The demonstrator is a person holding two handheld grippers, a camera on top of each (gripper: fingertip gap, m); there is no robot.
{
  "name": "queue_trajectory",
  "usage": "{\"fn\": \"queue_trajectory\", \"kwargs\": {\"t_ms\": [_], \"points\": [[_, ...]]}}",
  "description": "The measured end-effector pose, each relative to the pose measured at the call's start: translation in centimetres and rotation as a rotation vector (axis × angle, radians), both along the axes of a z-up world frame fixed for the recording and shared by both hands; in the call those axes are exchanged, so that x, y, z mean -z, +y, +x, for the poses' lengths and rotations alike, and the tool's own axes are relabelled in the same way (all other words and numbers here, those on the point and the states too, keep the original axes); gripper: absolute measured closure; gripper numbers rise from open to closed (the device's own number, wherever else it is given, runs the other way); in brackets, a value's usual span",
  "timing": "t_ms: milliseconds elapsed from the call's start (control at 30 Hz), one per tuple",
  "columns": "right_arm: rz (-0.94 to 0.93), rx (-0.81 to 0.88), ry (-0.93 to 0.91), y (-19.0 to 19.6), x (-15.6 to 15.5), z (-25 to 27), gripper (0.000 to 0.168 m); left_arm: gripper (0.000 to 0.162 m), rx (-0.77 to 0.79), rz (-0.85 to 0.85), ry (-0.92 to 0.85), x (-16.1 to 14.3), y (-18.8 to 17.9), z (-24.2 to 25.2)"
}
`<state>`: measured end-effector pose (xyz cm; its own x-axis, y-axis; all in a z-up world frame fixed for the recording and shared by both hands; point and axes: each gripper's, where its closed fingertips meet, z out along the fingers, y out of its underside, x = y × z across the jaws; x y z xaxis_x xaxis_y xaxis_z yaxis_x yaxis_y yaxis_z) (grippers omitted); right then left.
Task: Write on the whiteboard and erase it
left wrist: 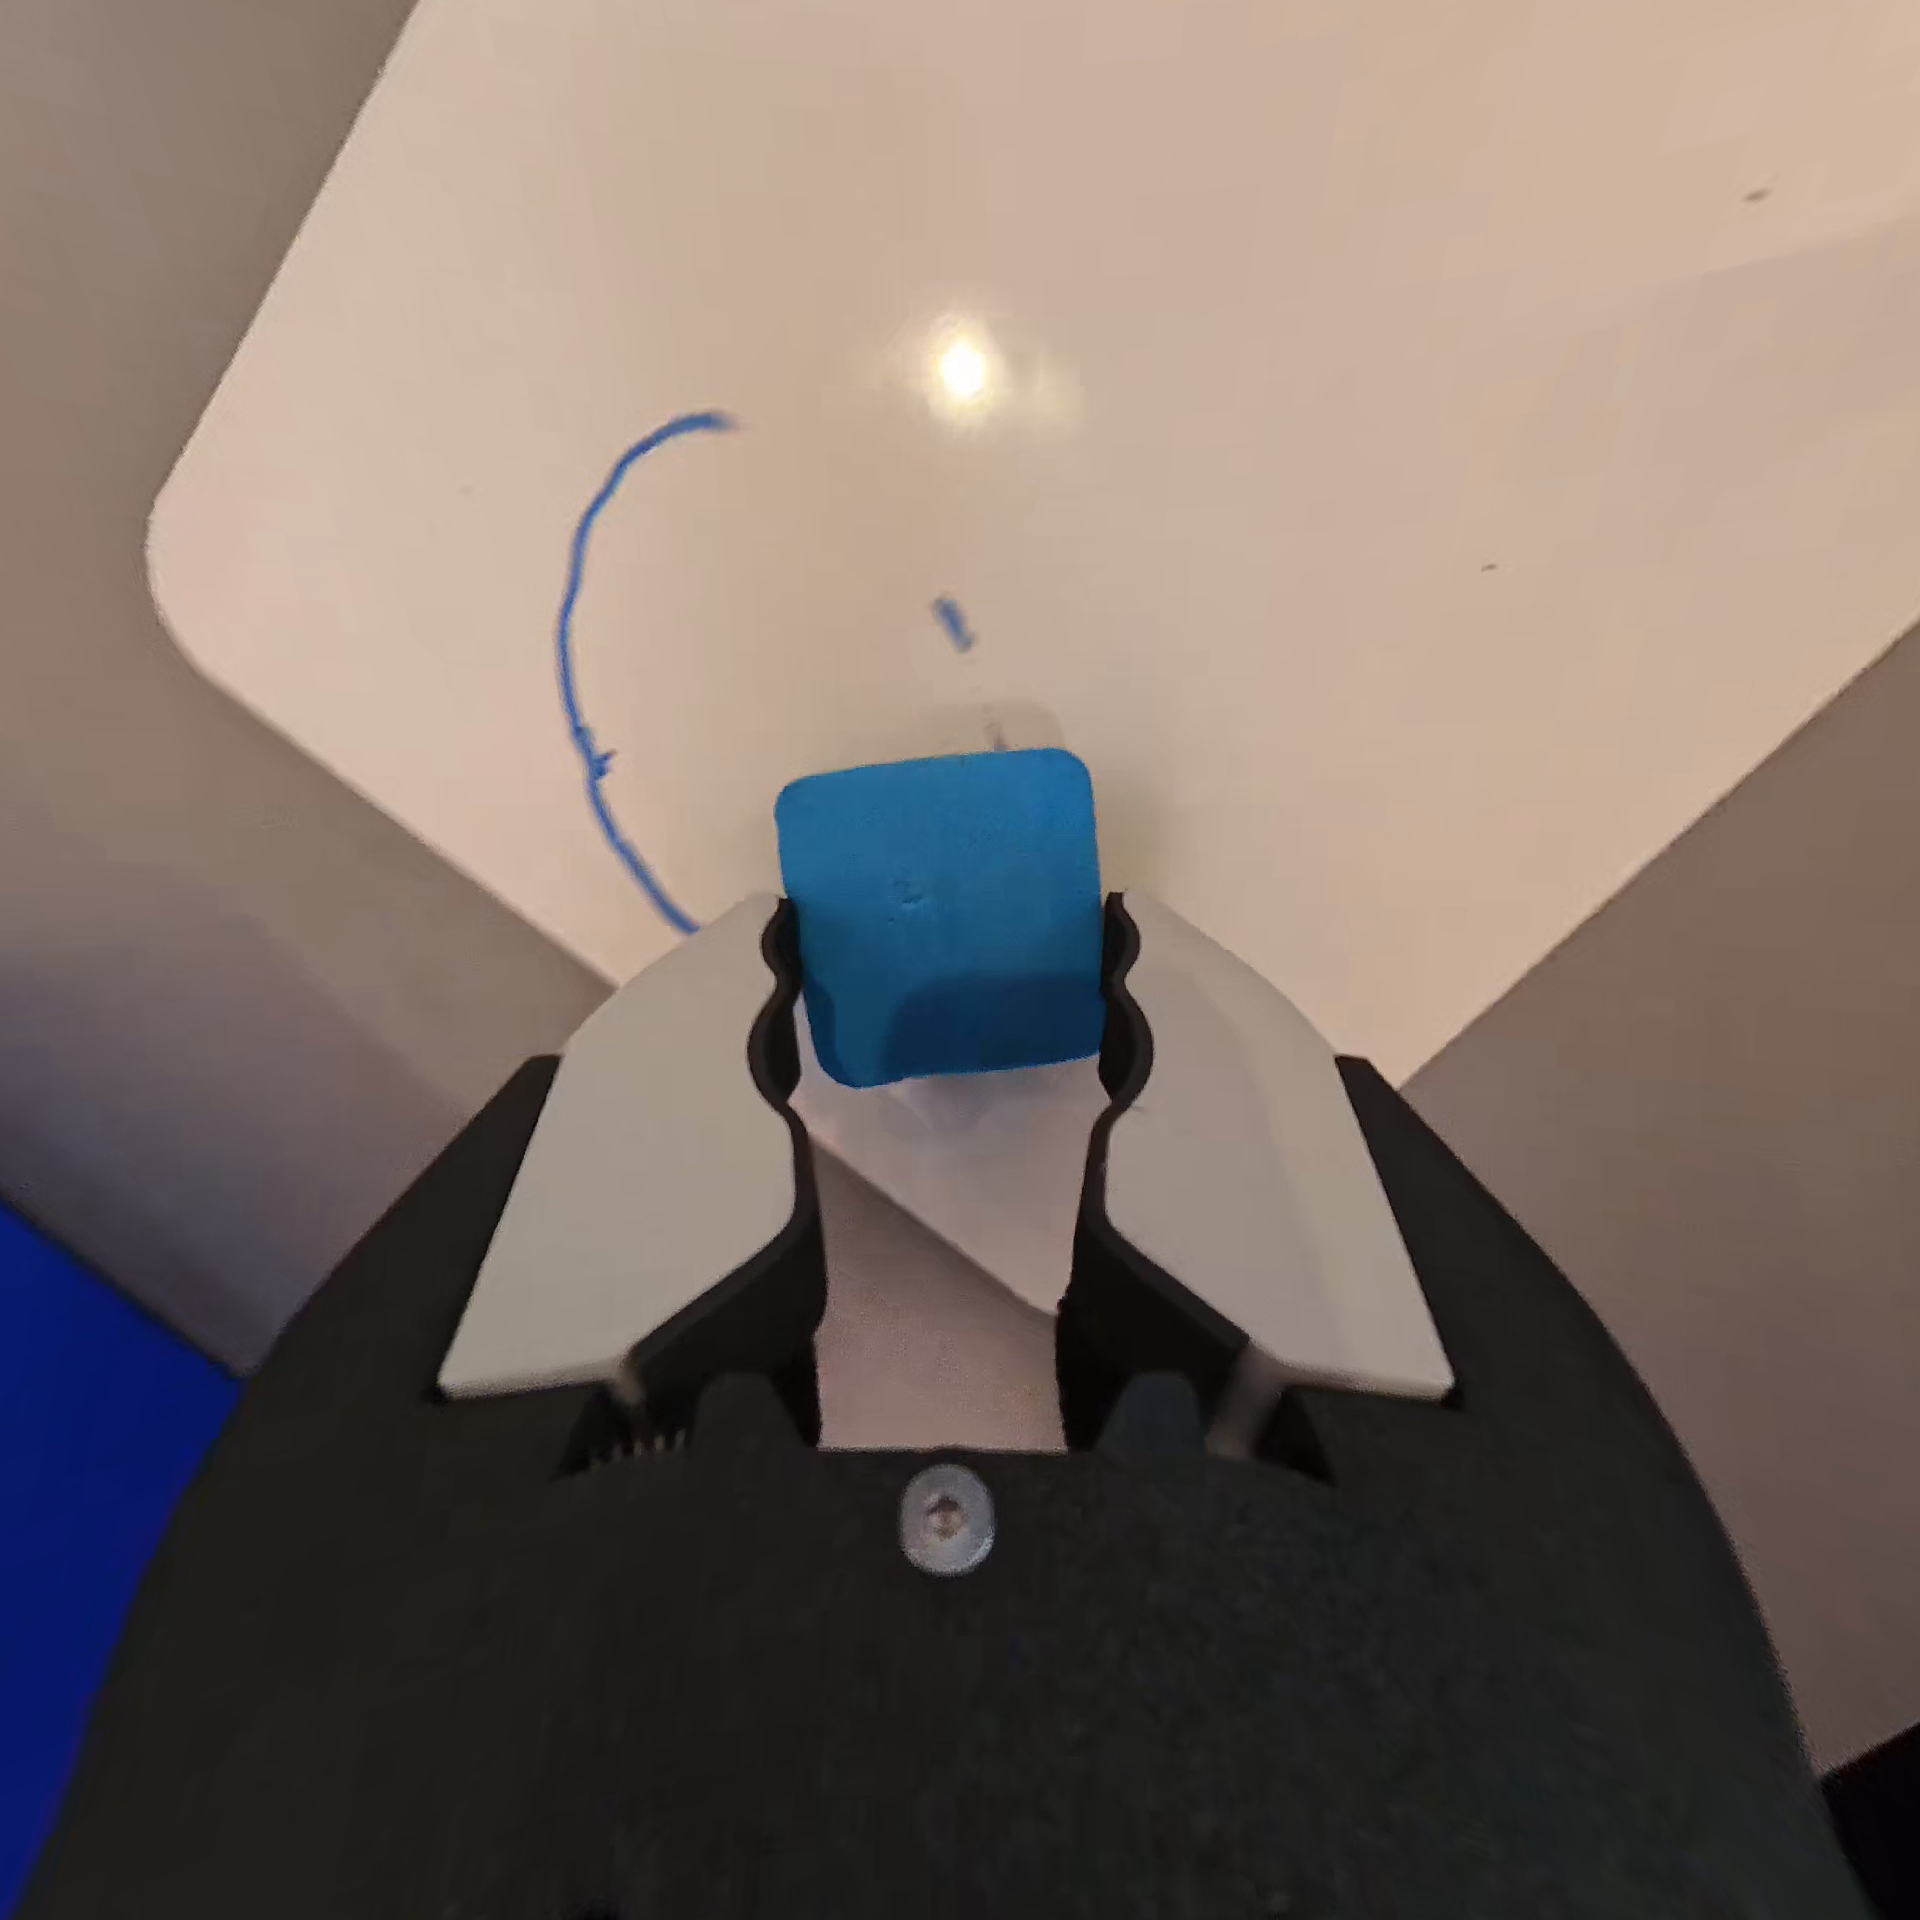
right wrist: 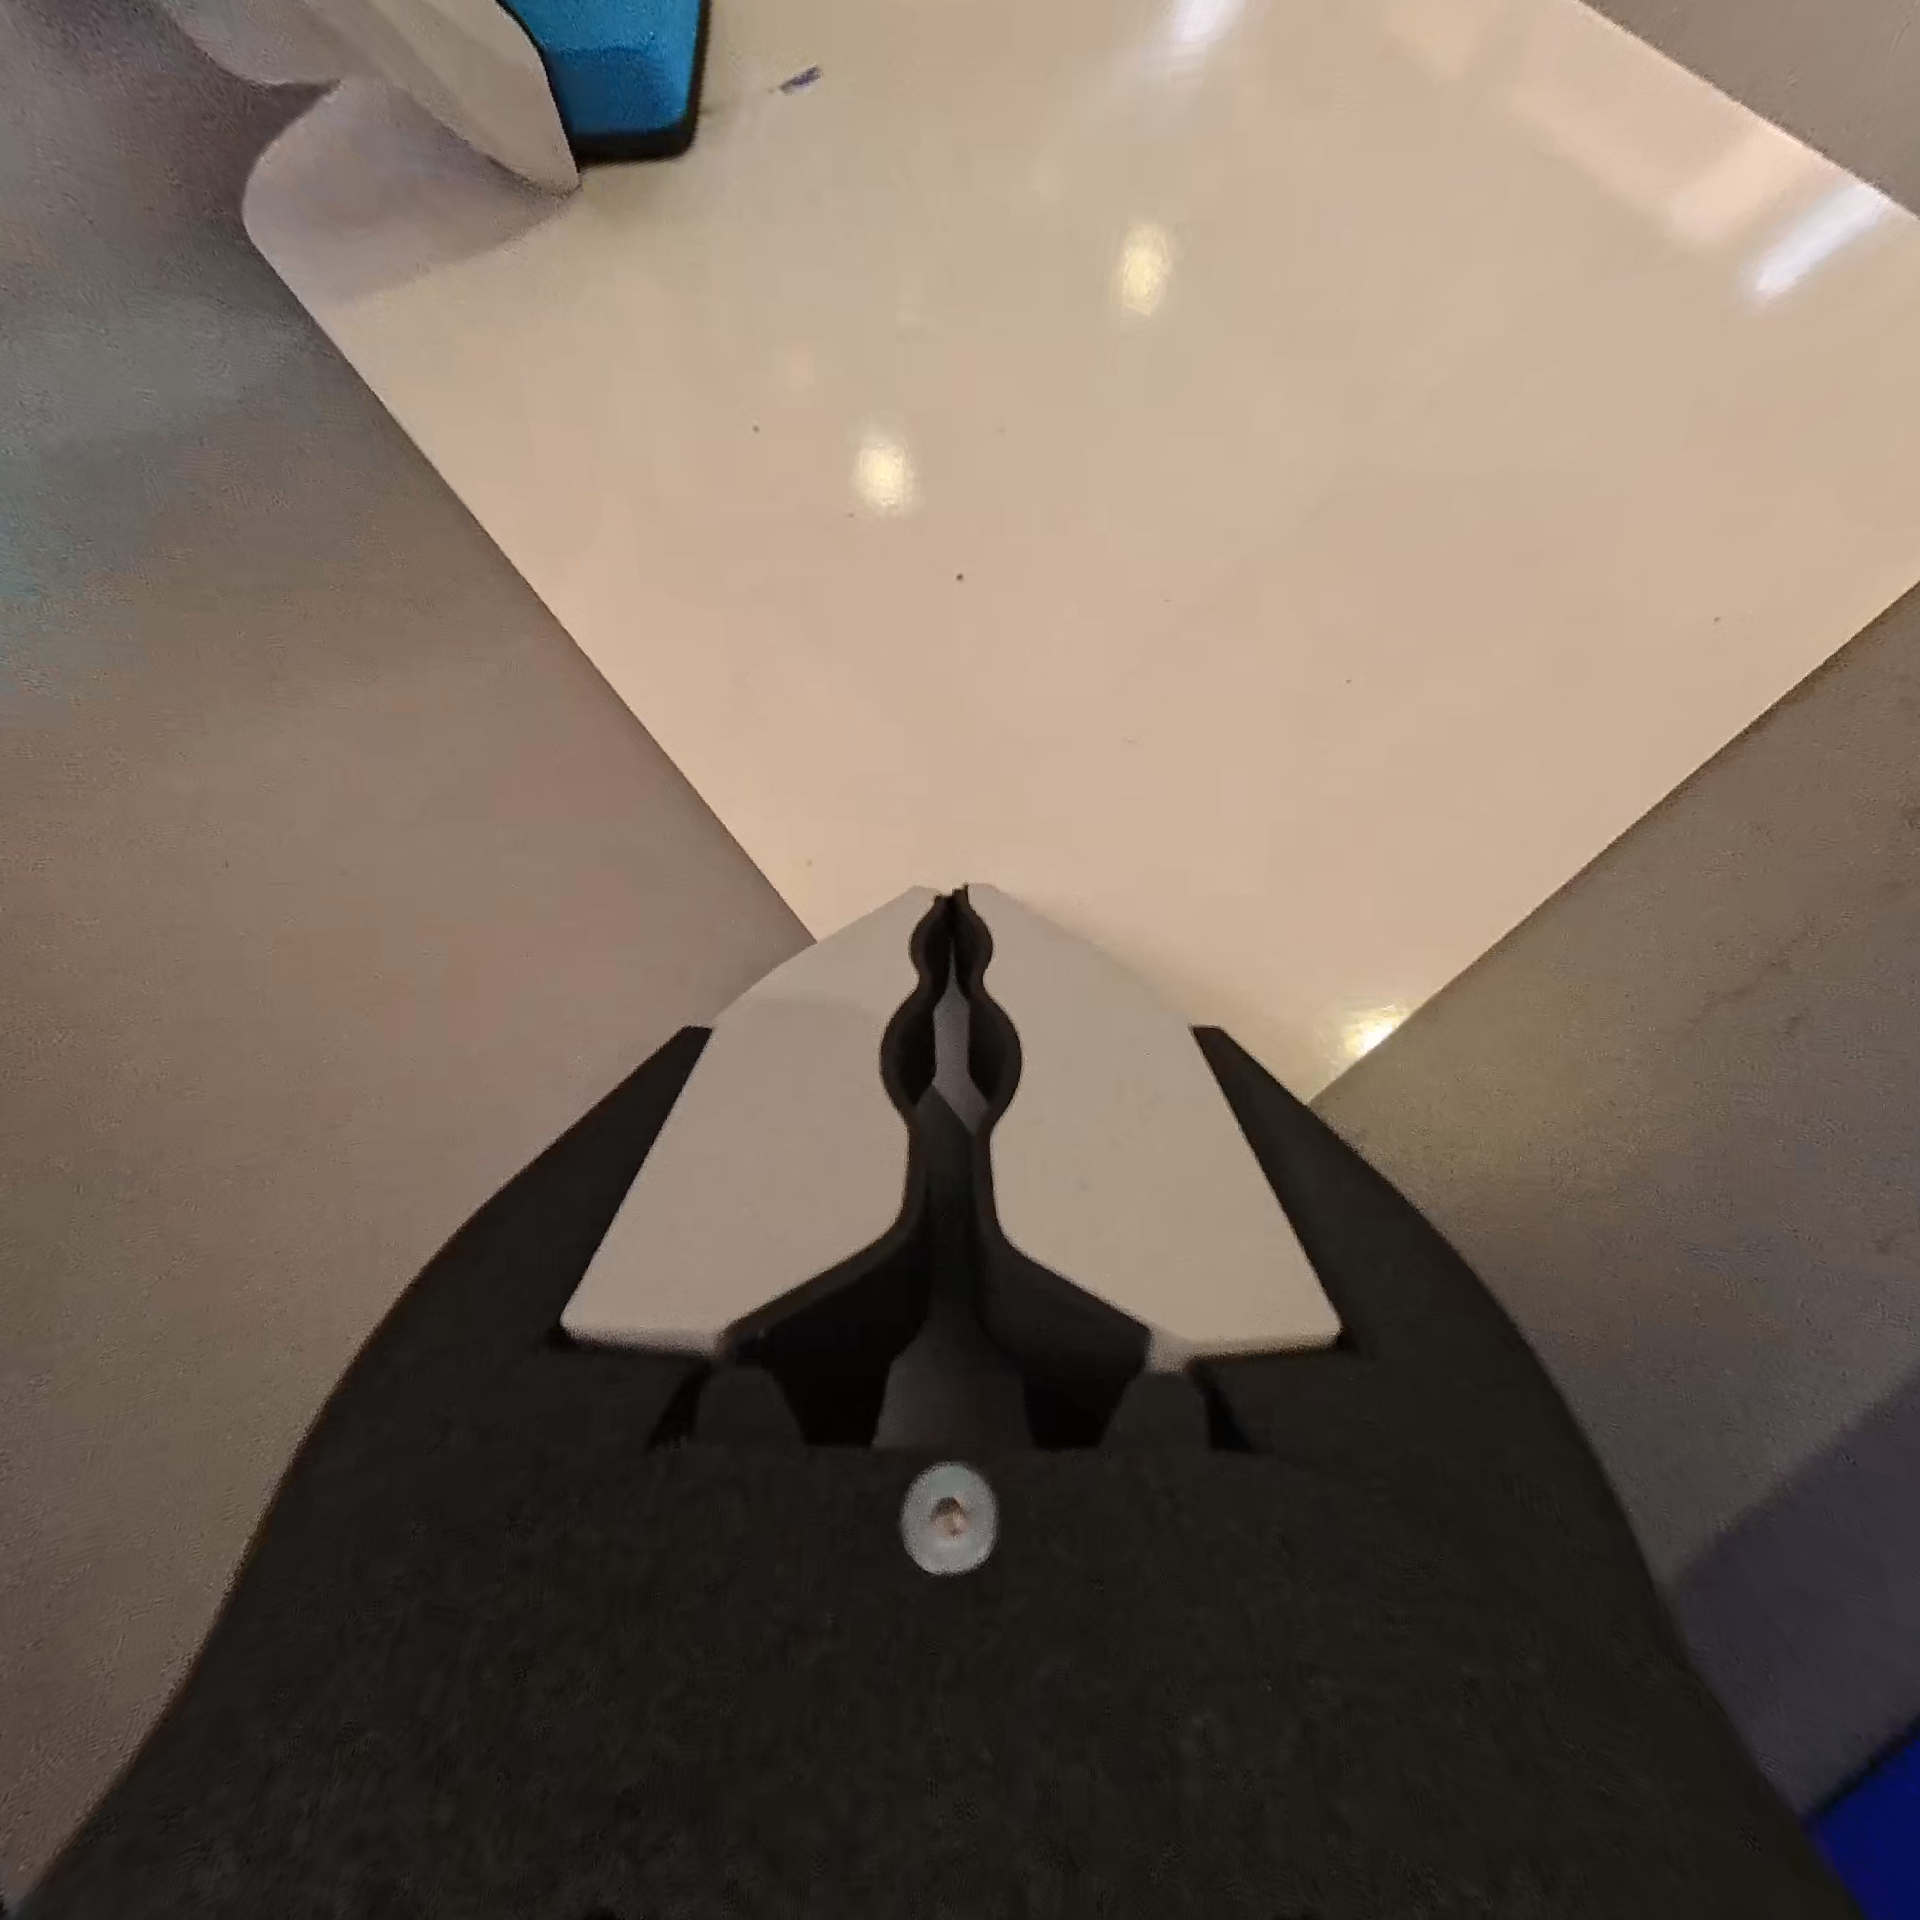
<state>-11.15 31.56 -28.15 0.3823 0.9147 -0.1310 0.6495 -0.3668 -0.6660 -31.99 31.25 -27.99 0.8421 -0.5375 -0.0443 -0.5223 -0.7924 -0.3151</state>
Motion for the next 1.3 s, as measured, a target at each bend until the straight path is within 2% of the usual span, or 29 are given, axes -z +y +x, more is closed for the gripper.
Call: {"fn": "queue_trajectory", "kwargs": {"t_ms": [200, 333, 467, 600, 667, 733, 767, 900, 967, 1133, 1300], "points": [[0.011, 0.018, -0.022, 0.6, 0.0, 0.2, 0.168, 0.107, -0.025, 0.013, -0.059, 0.1, 2.9, -0.2], [0.015, 0.032, -0.018, 0.9, 0.0, 0.3, 0.168, 0.107, 0.134, -0.031, -0.021, 0.2, 0.9, 3.6], [0.025, 0.033, -0.035, 0.9, 0.0, 0.3, 0.167, 0.107, 0.074, -0.114, 0.056, 0.1, 1.4, 0.1], [0.022, 0.034, -0.041, 0.9, -0.1, 0.4, 0.167, 0.107, 0.191, -0.046, 0.107, -1.0, 2.2, 0.4], [0.021, 0.036, -0.041, 0.9, -0.1, 0.4, 0.167, 0.105, 0.204, -0.068, 0.128, -0.6, 1.9, 0.2], [0.026, 0.037, -0.043, 0.9, -0.1, 0.4, 0.167, 0.083, 0.188, -0.086, 0.121, -0.4, 1.7, -0.2], [0.029, 0.038, -0.045, 0.9, -0.1, 0.4, 0.166, 0.081, 0.186, -0.074, 0.121, -0.7, 1.7, -0.5], [0.038, 0.036, -0.045, 0.8, -0.1, 0.3, 0.166, 0.103, 0.218, 0.051, 0.055, -3.8, 2.1, -0.3], [0.041, 0.037, -0.046, 0.8, -0.1, 0.3, 0.166, 0.142, 0.235, 0.097, 0.023, -4.8, 2.6, 0.1], [0.040, 0.035, -0.049, 0.8, -0.1, 0.3, 0.166, 0.158, 0.233, -0.003, 0.069, -1.8, 2.4, 0.1], [0.032, 0.032, -0.050, 0.8, -0.1, 0.3, 0.167, 0.162, 0.212, 0.037, 0.086, -1.9, 2.6, -0.7]]}}
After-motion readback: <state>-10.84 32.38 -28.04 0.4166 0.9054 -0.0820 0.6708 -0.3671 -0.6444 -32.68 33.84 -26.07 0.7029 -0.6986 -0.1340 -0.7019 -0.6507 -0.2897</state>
